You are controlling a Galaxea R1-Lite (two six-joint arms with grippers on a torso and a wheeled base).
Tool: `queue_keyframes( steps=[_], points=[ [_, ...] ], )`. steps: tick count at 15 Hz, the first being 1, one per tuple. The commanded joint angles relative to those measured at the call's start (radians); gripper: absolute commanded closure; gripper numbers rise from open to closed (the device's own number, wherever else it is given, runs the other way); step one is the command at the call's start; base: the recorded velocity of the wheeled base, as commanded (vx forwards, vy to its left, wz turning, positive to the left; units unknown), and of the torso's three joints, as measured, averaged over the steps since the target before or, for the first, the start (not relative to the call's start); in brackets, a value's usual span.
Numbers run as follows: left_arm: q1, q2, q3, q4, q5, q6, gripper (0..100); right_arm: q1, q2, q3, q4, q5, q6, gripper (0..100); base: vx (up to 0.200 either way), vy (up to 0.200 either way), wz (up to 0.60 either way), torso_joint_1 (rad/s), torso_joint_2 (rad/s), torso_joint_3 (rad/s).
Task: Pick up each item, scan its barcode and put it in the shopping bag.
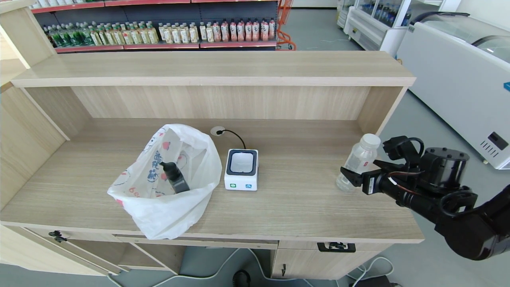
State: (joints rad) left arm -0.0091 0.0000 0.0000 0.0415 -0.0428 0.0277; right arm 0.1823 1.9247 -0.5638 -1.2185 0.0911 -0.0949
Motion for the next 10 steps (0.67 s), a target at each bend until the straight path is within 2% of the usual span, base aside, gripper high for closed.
queue_keyframes(
  steps=[1,10],
  points=[
    [0.0,0.002,0.0,0.0,0.0,0.0,0,0.006,0.03,-0.024,0.001,0.003,0.001,0,0.0,0.0,0.0,0.0,0.0,0.0],
    [0.0,0.002,0.0,0.0,0.0,0.0,0,0.031,0.096,-0.07,-0.05,0.03,0.003,0,0.0,0.0,0.0,0.0,0.0,0.0]
  ],
)
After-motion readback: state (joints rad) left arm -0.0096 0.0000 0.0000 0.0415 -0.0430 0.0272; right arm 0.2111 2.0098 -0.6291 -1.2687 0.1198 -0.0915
